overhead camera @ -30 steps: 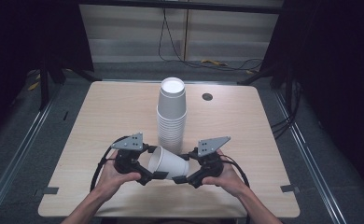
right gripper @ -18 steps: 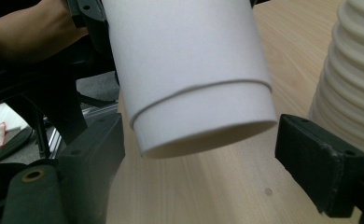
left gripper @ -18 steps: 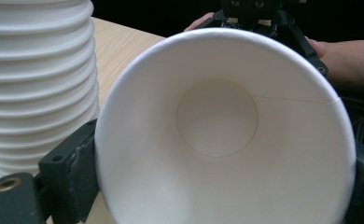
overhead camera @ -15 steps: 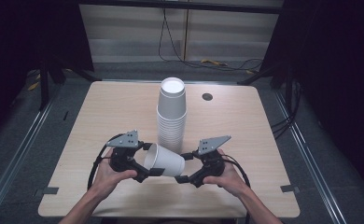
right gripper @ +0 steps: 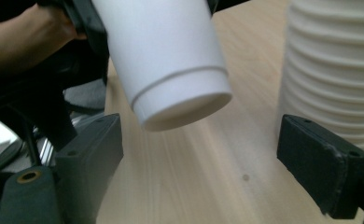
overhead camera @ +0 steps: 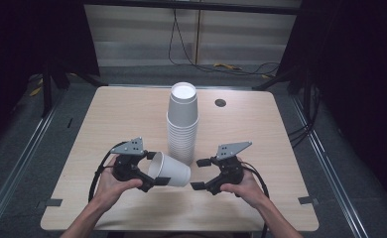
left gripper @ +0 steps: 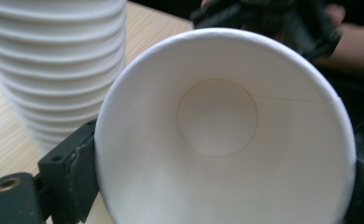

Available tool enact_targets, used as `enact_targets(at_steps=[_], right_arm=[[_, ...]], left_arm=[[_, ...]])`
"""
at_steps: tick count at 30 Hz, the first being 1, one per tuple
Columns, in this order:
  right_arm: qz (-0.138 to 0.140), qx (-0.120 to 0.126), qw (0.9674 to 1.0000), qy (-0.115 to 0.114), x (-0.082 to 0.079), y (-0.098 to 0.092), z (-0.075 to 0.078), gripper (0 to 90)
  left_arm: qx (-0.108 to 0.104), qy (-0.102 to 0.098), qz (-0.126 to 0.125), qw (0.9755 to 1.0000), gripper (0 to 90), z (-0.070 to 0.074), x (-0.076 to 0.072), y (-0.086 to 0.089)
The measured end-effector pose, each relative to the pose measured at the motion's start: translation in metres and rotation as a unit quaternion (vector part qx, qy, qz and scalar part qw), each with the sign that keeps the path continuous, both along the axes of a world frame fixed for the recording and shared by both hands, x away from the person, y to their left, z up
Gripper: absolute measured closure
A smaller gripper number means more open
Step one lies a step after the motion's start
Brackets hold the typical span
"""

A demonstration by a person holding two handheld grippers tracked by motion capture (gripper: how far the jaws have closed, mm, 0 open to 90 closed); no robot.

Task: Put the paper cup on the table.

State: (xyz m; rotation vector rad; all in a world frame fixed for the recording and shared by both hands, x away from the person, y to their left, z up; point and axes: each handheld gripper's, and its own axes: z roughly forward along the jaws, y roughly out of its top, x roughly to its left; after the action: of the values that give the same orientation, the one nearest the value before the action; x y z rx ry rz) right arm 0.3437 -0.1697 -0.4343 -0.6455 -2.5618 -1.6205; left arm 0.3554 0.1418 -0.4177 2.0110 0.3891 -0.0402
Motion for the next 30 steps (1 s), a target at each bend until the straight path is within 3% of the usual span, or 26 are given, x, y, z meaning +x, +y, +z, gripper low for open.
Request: enact_targets(at_steps=[6,12,15,20,23,26,27,29,30], right_arm=[[-0.011,0.005,0.9999,0.0,0.002,-0.009,0.0,14.7],[-0.042,0.024,0.9988,0.003,0.008,-0.023,0.0,15.0],[-0.055,0.028,0.998,0.01,0.01,-0.028,-0.001,15.0],[-0.071,0.03,0.9968,0.018,0.01,-0.033,-0.002,15.1],[-0.083,0.022,0.9962,0.012,0.009,-0.035,-0.003,15.0],[-0.099,0.014,0.9949,0.009,0.009,-0.039,-0.004,15.0],[-0.103,0.008,0.9946,0.009,0.009,-0.04,-0.004,15.3],[-0.114,0.004,0.9935,0.007,0.009,-0.042,-0.003,17.9],[-0.118,-0.001,0.993,0.003,0.008,-0.042,-0.004,17.8]], left_arm=[[0.03,0.012,0.022,0.9992,8.6,-0.003,0.004,0.006],[0.037,0.021,0.046,0.998,8.6,-0.002,0.01,0.022],[0.05,0.017,0.064,0.9966,8.5,0.0,0.013,0.029],[0.051,0.017,0.091,0.9944,8.4,0.002,0.018,0.04],[0.059,0.009,0.107,0.9925,8.4,0.004,0.021,0.045],[0.087,-0.001,0.143,0.9858,8.4,0.01,0.025,0.05],[0.084,0.001,0.142,0.9863,8.4,0.011,0.026,0.051],[0.089,-0.002,0.147,0.9851,8.4,0.013,0.027,0.055],[0.093,-0.003,0.161,0.9826,8.3,0.014,0.027,0.055]])
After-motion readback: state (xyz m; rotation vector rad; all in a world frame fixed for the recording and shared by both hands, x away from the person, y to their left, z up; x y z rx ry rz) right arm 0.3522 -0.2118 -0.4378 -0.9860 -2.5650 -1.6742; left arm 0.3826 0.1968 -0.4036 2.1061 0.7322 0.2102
